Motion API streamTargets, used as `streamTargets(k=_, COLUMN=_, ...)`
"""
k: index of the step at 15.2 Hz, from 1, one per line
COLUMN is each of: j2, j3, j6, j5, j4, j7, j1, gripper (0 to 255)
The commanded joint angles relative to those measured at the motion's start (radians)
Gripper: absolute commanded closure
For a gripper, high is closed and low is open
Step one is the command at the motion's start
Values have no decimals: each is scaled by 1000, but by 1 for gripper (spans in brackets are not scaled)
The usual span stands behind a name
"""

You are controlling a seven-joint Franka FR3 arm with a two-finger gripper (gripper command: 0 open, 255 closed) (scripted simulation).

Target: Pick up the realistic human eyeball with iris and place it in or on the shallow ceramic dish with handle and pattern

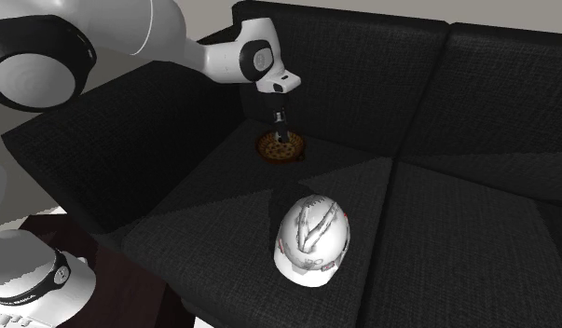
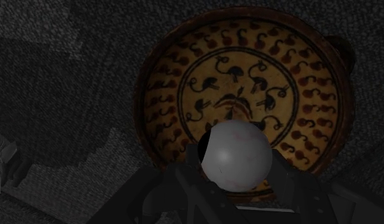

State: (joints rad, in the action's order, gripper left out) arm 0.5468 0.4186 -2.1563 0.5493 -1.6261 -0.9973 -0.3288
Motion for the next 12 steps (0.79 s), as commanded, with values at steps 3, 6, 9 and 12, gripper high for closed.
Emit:
streamTargets(k=3, j2=0, j3=0, j6=0, j5=0, j4=0, j7=0, j1=0, gripper=0)
streamTargets(k=6, j2=0, j3=0, j6=0, j5=0, j4=0, j7=0, j1=0, gripper=0)
streamTargets(k=9, j2=-36, j3=15, j6=43, j5=-22, j4=9, j7=12, j1=0, gripper=0)
streamTargets(k=12, j2=-66, j3=26, j6=84, j5=-41, j4=23, j7=23, j1=-1, gripper=0)
